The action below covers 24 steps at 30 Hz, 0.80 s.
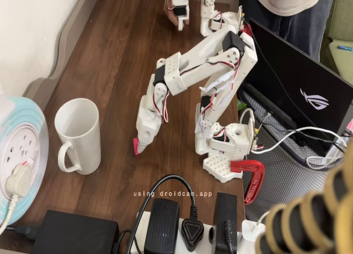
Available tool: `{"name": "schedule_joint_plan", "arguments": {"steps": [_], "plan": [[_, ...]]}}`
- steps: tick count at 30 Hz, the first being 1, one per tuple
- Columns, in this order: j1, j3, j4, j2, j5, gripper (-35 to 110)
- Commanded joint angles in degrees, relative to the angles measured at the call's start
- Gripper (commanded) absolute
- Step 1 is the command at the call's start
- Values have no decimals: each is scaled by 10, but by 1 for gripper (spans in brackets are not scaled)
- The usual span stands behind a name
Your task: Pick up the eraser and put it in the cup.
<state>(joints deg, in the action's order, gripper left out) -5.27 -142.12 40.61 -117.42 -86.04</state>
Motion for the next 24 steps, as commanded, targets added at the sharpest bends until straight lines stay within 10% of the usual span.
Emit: {"name": "schedule_joint_plan", "arguments": {"steps": [1, 24], "plan": [[-18, 4, -25, -3, -165, 19], [-36, 50, -62, 25, -127, 0]]}}
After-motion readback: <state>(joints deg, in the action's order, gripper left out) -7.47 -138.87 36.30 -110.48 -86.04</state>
